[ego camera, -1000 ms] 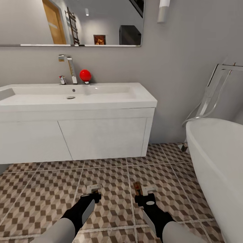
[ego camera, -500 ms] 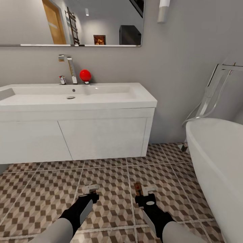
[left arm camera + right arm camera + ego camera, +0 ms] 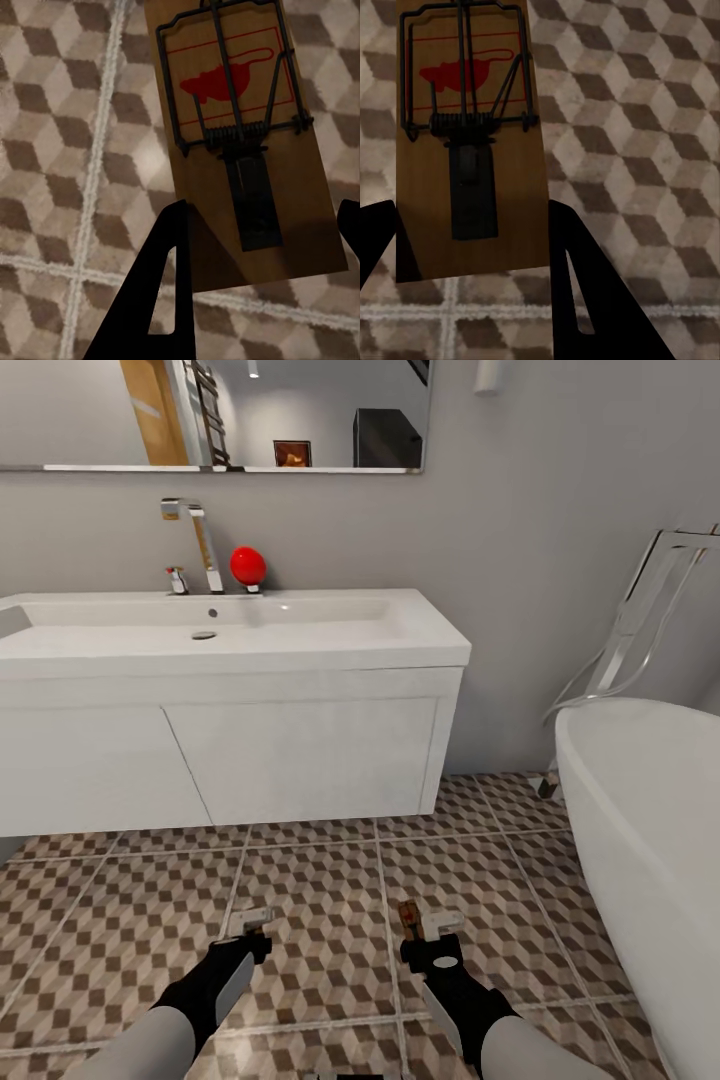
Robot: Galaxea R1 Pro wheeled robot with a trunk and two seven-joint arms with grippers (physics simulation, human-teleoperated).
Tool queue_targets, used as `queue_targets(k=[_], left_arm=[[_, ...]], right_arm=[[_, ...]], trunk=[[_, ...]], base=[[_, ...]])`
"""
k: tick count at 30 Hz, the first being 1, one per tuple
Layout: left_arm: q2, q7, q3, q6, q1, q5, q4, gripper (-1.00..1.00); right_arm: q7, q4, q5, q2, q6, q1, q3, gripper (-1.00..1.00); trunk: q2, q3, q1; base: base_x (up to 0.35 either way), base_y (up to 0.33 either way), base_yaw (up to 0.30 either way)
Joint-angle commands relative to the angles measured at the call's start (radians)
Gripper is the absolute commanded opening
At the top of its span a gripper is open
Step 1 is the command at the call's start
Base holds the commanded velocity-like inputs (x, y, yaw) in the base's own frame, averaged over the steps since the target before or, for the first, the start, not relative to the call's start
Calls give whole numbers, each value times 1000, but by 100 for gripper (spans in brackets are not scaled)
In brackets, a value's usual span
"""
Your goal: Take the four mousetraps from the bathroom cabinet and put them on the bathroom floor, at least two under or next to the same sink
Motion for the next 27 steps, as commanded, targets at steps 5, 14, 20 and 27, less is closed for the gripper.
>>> queue_targets(k=[5,14,20,27], left_arm=[[3,9,-9,5,0,10,-4,-100],[9,10,-11,-4,0,10,-4,-100],[10,13,-12,-10,0,10,-7,-100],[10,16,-12,-11,0,9,-9,-100]], right_arm=[[-10,-1,2,0,6,0,6,-100],[-10,0,2,0,6,0,5,-100],[-9,0,1,0,25,0,6,-100],[-6,1,-3,0,113,-6,5,-100]], trunk=[[0,-1,0],[-2,-28,3],[-3,-51,6],[-5,-78,9]], base=[[0,0,0],[0,0,0],[0,0,0],[0,0,0]])
